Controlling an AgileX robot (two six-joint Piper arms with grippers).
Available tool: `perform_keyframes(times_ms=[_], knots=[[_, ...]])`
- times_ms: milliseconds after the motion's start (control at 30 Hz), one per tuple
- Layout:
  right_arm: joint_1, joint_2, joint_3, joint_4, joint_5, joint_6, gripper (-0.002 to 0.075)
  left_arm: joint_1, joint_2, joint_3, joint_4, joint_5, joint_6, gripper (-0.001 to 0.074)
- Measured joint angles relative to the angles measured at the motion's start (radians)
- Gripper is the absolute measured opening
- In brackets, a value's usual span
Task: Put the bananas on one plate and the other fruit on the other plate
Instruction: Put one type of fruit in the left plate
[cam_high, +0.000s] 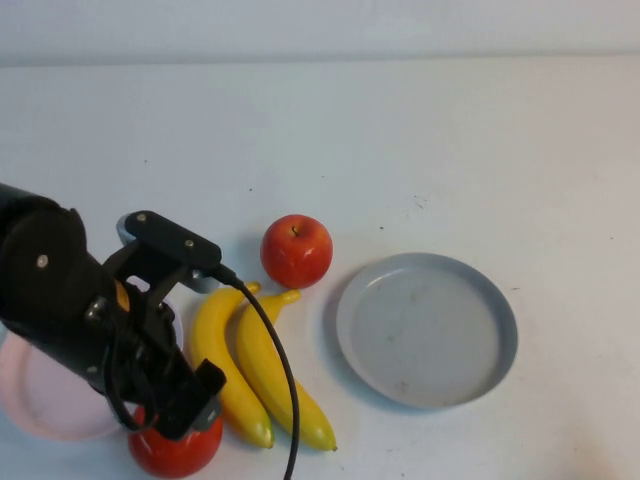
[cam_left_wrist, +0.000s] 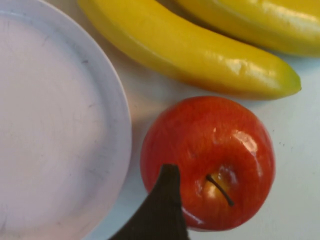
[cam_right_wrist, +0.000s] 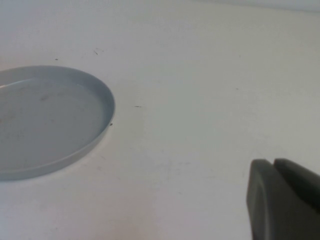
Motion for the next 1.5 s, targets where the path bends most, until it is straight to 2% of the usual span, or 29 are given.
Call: perform_keyframes(times_ms=[433,933,1200,1500], knots=[[0.0,0.0,0.0,0.0,0.0,0.0,-0.0015,-0.002,0.093,-0.002,0.031,0.001,0.053,0.0668],[0.0,0.0,0.0,0.0,0.0,0.0,-0.0015,-0.002,0.097,-0.002,0.094,0.007,-0.003,0.0668],[0.0,0.0,0.0,0.0,0.0,0.0,-0.0015,-0.069,0.084,0.096,0.103,-0.082,-0.016,0.0668],[0.0,0.0,0.0,0.0,0.0,0.0,-0.0015,-0.071,0.082,0.117,0.103,-0.143,-0.052,0.0669]])
